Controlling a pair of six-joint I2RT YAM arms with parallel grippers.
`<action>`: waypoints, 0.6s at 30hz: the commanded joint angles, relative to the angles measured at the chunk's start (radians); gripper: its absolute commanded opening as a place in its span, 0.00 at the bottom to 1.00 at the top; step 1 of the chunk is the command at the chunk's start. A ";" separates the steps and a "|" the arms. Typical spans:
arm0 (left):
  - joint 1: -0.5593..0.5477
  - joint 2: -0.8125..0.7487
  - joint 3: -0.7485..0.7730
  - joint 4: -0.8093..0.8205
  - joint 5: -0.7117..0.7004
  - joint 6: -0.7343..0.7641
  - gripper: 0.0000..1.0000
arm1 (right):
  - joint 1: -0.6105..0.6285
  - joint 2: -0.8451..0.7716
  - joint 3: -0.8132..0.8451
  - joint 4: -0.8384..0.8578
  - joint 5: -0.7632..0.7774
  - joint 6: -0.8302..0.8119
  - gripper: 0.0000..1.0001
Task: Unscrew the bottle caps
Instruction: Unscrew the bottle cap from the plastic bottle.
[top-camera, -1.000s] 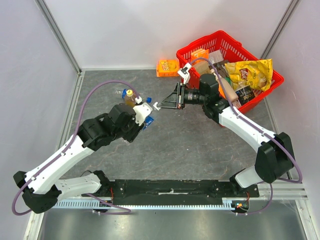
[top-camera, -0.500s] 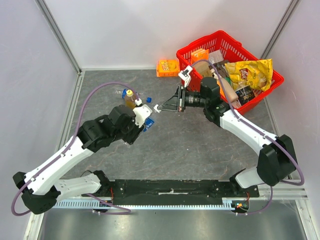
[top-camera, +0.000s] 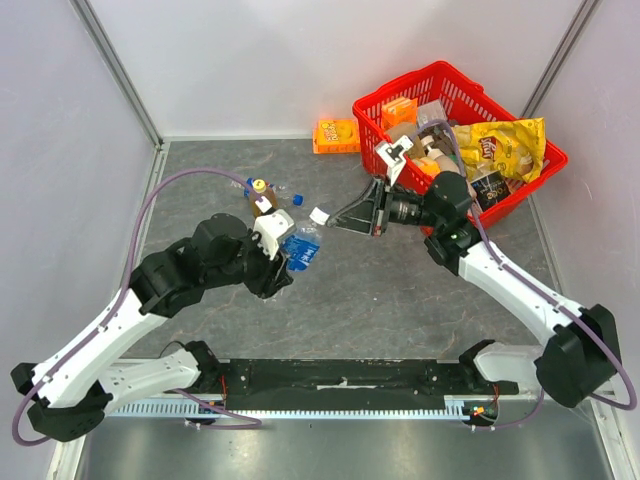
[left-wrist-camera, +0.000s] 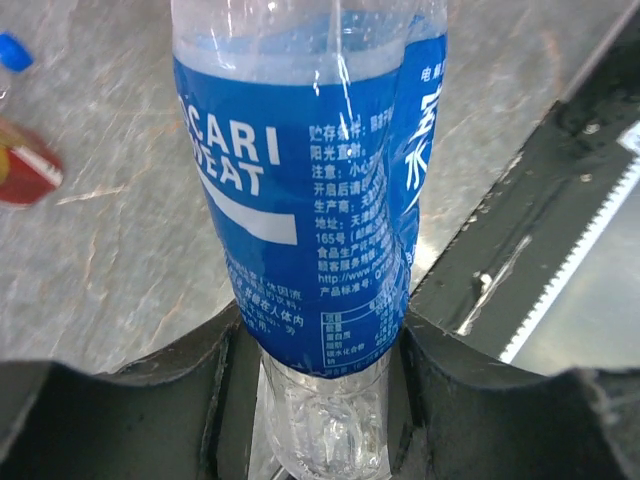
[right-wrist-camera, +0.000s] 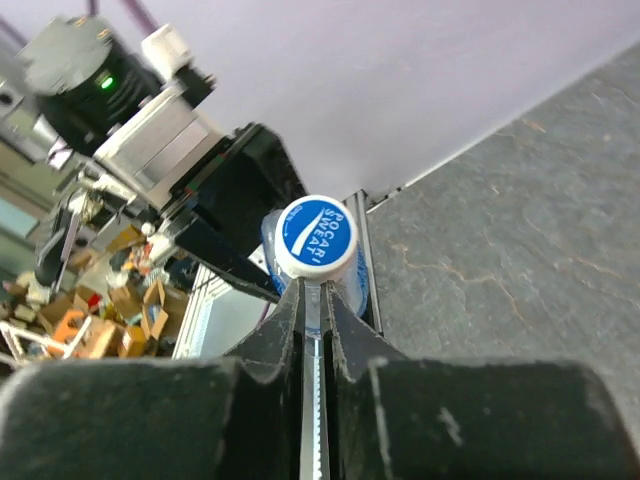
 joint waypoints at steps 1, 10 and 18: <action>-0.008 -0.023 0.006 0.141 0.196 -0.054 0.25 | 0.025 -0.059 -0.033 0.147 -0.068 -0.044 0.00; -0.008 -0.072 0.003 0.087 0.079 -0.085 0.24 | 0.002 -0.166 0.077 -0.200 0.007 -0.174 0.11; -0.008 -0.097 -0.029 0.054 -0.002 -0.090 0.24 | 0.001 -0.183 0.149 -0.308 0.103 -0.163 0.80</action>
